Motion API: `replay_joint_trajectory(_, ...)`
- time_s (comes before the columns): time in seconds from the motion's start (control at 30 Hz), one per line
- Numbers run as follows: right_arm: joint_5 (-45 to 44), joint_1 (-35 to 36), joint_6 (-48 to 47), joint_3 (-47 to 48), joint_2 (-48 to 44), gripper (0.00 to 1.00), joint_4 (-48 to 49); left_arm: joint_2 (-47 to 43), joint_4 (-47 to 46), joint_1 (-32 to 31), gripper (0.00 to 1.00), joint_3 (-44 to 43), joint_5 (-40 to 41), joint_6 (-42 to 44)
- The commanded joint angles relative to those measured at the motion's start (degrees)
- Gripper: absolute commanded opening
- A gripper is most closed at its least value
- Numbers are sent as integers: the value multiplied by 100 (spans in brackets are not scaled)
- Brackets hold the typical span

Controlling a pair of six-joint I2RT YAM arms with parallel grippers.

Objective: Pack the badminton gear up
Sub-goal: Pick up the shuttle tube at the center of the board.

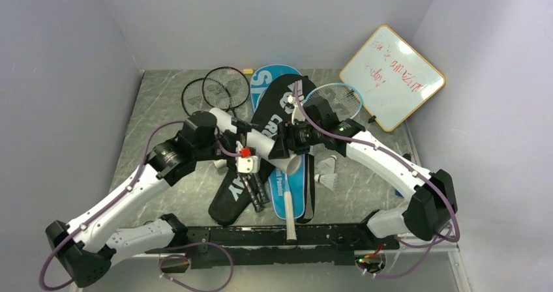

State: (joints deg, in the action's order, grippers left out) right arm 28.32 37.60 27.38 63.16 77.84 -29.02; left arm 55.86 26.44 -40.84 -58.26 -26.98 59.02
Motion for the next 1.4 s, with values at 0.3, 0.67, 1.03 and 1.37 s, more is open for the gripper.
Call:
replay_joint_trajectory(0.3,90,16,-318,777,-160,64,-240,302,492,-340,97,51,951,650)
replay_joint_trajectory(0.67,780,15,6,785,-402,63,-137,716,355,-381,97,17,1142,569)
replay_joint_trajectory(1.03,1350,11,241,471,-516,63,322,633,100,-383,97,229,893,642)
replay_joint_trajectory(1.37,1199,11,156,396,-520,65,254,654,200,-392,71,200,835,757)
